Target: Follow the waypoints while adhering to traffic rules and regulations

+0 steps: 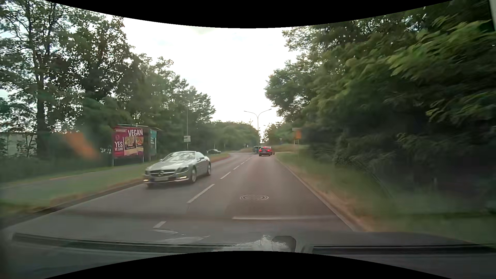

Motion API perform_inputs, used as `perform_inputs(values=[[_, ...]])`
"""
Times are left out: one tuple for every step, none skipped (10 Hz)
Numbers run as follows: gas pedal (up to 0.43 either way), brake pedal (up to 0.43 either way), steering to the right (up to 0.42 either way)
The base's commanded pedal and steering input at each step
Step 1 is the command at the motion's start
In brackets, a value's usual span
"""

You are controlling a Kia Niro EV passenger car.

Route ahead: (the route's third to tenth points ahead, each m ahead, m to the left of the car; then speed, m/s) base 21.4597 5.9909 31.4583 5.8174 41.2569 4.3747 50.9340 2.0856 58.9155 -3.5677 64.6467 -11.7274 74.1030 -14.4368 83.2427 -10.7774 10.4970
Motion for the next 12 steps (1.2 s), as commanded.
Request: perform_inputs(values=[[0.0,0.055,-0.003],[0.0,0.128,-0.003],[0.0,0.152,-0.003],[0.0,0.171,-0.003],[0.0,0.183,-0.003],[0.0,0.189,-0.003],[0.0,0.201,-0.003],[0.0,0.201,-0.003],[0.0,0.201,-0.003],[0.0,0.201,-0.003],[0.0,0.201,-0.003],[0.0,0.201,-0.003]])
